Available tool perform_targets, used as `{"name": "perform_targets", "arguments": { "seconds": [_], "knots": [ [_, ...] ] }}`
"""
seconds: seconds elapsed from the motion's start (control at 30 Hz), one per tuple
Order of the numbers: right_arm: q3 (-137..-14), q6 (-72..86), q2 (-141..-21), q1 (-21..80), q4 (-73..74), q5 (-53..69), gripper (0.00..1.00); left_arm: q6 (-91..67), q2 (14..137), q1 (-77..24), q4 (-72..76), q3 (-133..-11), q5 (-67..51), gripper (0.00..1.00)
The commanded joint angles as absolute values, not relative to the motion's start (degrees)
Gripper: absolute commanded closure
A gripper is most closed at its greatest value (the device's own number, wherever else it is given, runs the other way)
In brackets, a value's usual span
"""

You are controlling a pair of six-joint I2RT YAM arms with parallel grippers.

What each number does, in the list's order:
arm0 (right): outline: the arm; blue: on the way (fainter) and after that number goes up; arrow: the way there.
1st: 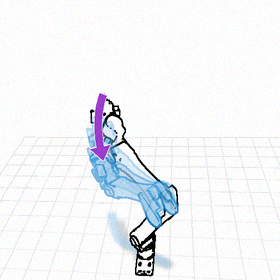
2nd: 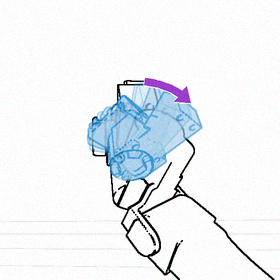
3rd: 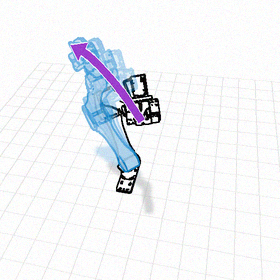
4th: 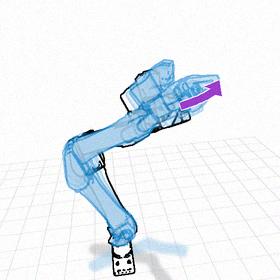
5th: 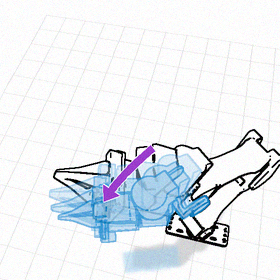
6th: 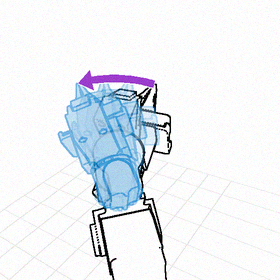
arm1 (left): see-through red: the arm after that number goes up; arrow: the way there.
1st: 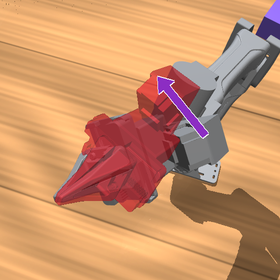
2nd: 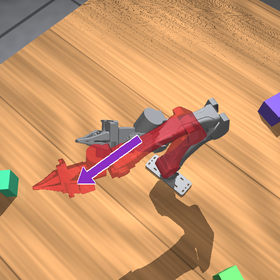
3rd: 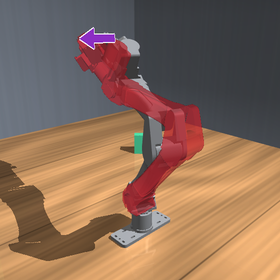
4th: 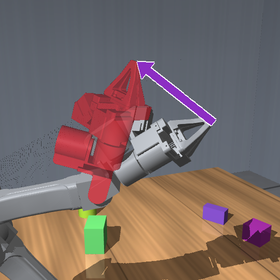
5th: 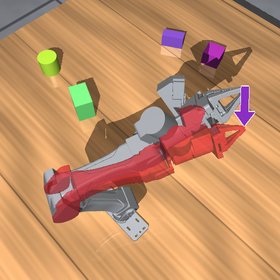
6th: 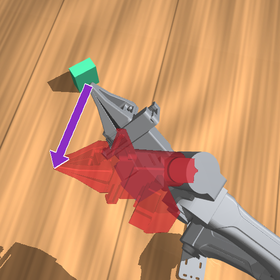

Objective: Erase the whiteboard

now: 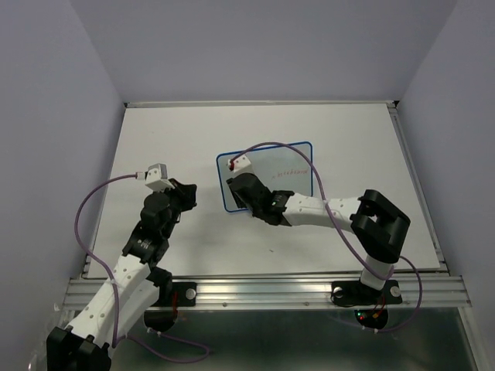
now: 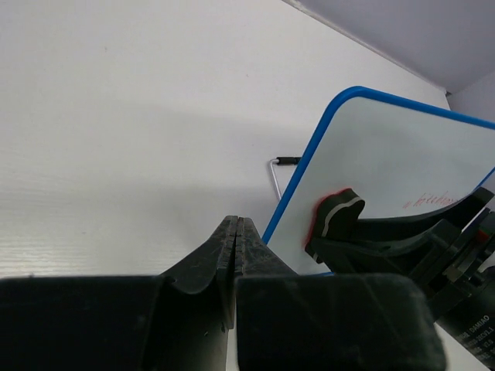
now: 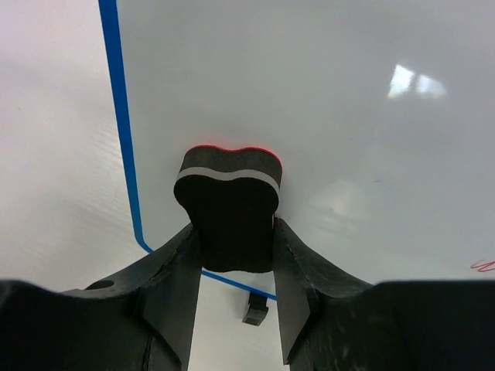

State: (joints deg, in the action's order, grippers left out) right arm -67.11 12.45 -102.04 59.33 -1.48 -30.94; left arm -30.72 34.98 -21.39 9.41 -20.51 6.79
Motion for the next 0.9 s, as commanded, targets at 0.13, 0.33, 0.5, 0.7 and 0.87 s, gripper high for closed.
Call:
{"name": "perform_targets", "arguments": {
  "seconds": [0.13,0.33,0.5,0.7,0.87],
  "knots": [
    [-64.4,15.0,-103.6,60.5,1.7,-27.9,0.99,-31.3,34.3,-21.6,8.8,-22.8,9.3,1.00],
    [-64.4,15.0,-102.4,60.5,2.1,-30.7,0.99,-30.9,35.5,-21.6,9.3,-23.0,8.8,1.00],
    [-64.6,14.1,-99.0,60.5,2.2,-36.1,0.99,-30.8,36.3,-21.6,10.6,-23.0,7.6,1.00],
    [-65.4,12.7,-97.6,58.6,1.9,-39.4,0.99,-30.0,40.8,-21.6,14.7,-23.6,3.5,0.66],
    [-64.3,12.7,-95.1,56.6,1.8,-40.1,0.99,-28.4,47.9,-21.7,18.0,-26.1,0.3,0.57]
  ]
}}
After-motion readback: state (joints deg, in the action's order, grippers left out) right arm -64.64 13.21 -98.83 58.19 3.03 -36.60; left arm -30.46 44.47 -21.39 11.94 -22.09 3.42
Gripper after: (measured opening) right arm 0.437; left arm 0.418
